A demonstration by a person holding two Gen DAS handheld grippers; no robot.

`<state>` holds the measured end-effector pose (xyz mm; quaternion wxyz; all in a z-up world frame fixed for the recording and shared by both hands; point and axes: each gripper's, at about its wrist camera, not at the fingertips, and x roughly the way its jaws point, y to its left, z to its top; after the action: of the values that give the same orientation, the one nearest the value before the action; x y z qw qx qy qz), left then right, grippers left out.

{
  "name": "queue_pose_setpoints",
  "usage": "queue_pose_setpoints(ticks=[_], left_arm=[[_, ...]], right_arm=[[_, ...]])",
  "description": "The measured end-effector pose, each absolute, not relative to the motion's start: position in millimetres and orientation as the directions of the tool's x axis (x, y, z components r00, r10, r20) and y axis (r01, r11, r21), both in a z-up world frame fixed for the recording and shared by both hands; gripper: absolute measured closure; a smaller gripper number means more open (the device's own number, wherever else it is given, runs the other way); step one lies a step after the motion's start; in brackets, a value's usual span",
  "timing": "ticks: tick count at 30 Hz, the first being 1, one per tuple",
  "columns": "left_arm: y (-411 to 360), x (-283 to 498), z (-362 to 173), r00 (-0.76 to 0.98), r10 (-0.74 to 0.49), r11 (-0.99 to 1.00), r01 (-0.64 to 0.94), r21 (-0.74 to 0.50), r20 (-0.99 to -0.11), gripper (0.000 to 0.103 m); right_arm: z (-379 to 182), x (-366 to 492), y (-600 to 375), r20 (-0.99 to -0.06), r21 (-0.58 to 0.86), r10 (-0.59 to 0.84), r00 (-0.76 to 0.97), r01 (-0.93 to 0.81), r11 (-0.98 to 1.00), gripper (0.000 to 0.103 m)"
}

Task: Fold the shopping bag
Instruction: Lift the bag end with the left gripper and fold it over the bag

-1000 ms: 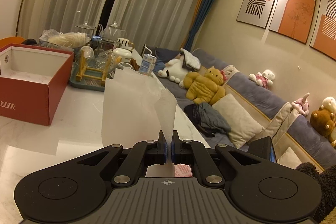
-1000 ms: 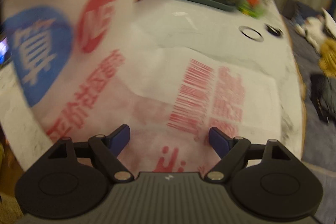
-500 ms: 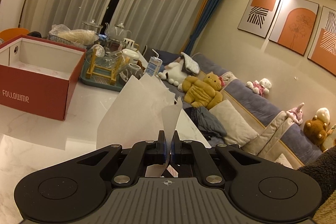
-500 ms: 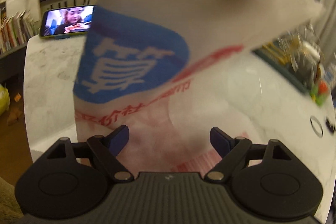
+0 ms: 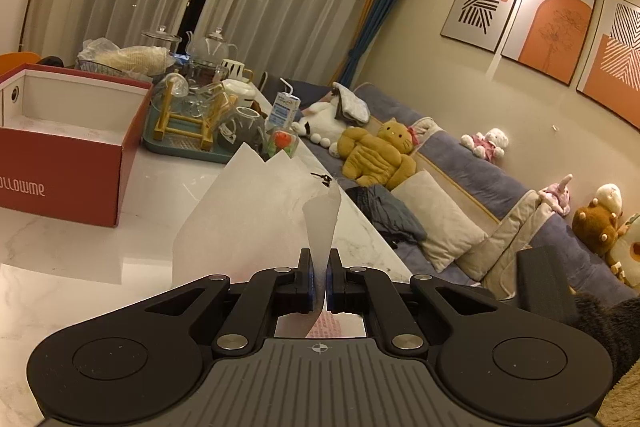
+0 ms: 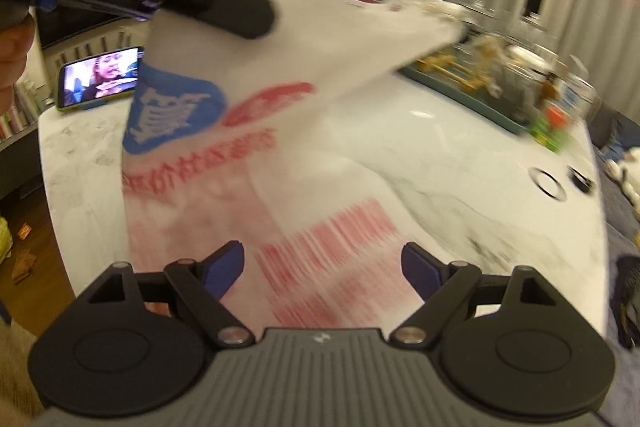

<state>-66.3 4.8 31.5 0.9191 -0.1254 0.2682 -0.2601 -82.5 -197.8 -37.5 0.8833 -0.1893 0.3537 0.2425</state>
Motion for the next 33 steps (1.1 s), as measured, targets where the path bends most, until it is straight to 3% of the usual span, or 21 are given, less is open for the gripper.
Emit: queue_pose_setpoints(ticks=[8, 14, 19, 23, 24, 26, 31, 33], left_arm=[[-6.7, -67.9, 32.3, 0.723, -0.545, 0.832, 0.401, -0.384, -0.425, 0.099], [-15.2, -75.6, 34.1, 0.718, -0.548, 0.831, 0.406, -0.382, -0.429, 0.099], [-16.8, -80.3, 33.3, 0.726, -0.531, 0.841, 0.387, -0.379, -0.437, 0.099], [-16.9, -81.7, 32.0, 0.726, -0.528, 0.842, 0.379, -0.384, -0.442, 0.099], [-18.6, -82.3, 31.6, 0.722, -0.530, 0.841, 0.384, -0.380, -0.445, 0.099], [-22.1, -83.4, 31.0, 0.714, -0.536, 0.840, 0.396, -0.372, -0.451, 0.099], [-31.6, -85.7, 29.6, 0.679, -0.565, 0.824, 0.439, -0.358, -0.469, 0.099], [-36.4, -86.2, 29.5, 0.643, -0.599, 0.801, 0.478, -0.361, -0.478, 0.099]], right_arm=[[-51.6, -102.4, -231.7, -0.784, -0.191, 0.237, 0.574, -0.586, 0.788, 0.016], [-66.1, -84.3, -237.8, -0.792, -0.049, 0.314, 0.524, -0.567, 0.822, 0.000], [-69.8, -75.7, -217.7, -0.757, -0.157, 0.328, 0.566, -0.644, 0.748, 0.000], [-71.7, -62.3, -211.5, -0.749, -0.153, 0.332, 0.574, -0.637, 0.756, 0.000], [-68.2, -64.0, -213.2, -0.747, -0.147, 0.338, 0.572, -0.639, 0.755, 0.004], [-60.6, -68.1, -217.0, -0.743, -0.134, 0.353, 0.568, -0.644, 0.753, 0.023], [-42.6, -88.1, -247.0, -0.723, -0.128, 0.328, 0.608, -0.584, 0.802, 0.026], [-41.1, -95.7, -263.8, -0.741, -0.090, 0.340, 0.579, -0.587, 0.805, 0.066]])
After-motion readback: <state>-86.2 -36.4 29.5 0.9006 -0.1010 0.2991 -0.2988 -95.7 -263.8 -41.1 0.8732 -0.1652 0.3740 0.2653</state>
